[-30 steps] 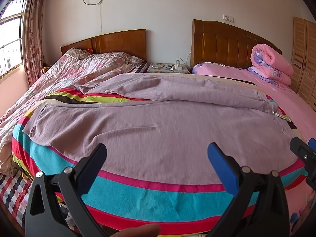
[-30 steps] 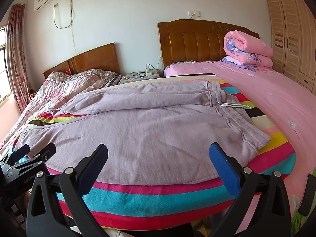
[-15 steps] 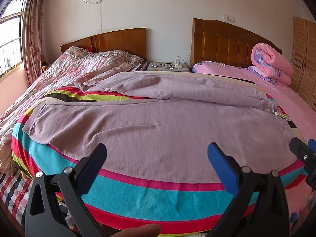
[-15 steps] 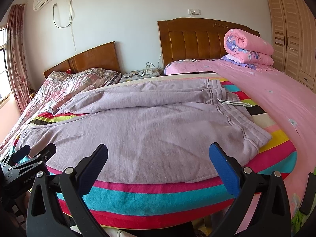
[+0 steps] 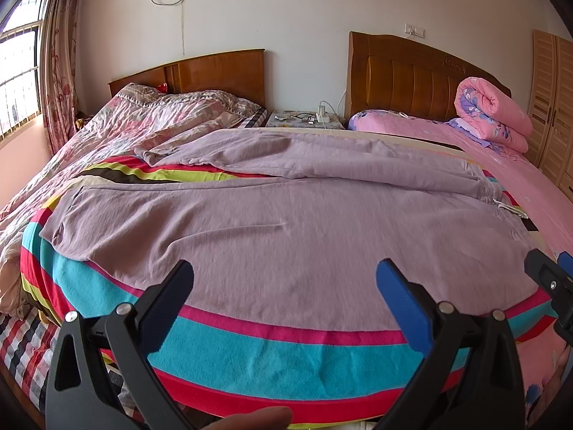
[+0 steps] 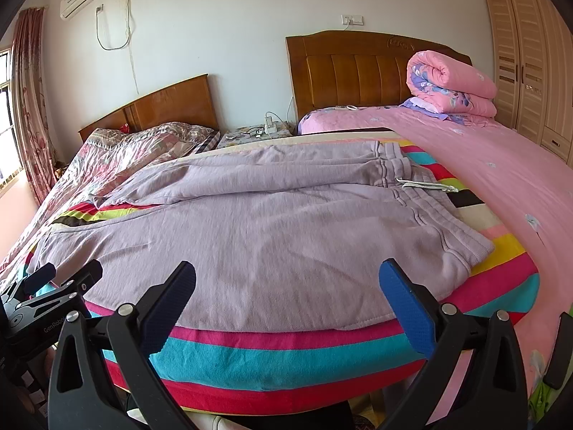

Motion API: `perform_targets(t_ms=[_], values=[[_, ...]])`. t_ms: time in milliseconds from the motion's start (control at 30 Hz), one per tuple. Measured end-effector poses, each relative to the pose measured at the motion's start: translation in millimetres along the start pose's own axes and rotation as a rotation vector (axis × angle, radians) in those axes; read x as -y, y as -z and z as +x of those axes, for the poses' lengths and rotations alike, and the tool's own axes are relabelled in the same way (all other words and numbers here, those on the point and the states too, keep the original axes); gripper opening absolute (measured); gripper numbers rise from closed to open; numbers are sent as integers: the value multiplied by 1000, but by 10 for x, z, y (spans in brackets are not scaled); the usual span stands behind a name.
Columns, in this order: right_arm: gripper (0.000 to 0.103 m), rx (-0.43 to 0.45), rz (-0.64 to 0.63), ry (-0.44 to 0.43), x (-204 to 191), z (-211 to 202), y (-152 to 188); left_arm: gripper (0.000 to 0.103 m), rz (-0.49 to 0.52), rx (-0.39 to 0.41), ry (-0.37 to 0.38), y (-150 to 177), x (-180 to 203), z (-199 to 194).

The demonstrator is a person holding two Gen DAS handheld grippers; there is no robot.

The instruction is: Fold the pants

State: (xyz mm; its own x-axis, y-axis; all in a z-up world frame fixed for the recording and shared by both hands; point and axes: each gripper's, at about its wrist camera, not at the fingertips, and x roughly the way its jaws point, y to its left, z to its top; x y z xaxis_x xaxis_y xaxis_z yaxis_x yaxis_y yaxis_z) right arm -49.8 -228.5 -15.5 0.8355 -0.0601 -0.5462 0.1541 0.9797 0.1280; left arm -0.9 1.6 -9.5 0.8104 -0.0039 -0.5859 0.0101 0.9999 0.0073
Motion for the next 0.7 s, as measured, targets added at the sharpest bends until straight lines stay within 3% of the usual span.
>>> perform_targets(t_ms=[700], values=[[99, -6, 3, -1, 9, 3, -15, 102, 1, -7, 1, 30, 5, 13]])
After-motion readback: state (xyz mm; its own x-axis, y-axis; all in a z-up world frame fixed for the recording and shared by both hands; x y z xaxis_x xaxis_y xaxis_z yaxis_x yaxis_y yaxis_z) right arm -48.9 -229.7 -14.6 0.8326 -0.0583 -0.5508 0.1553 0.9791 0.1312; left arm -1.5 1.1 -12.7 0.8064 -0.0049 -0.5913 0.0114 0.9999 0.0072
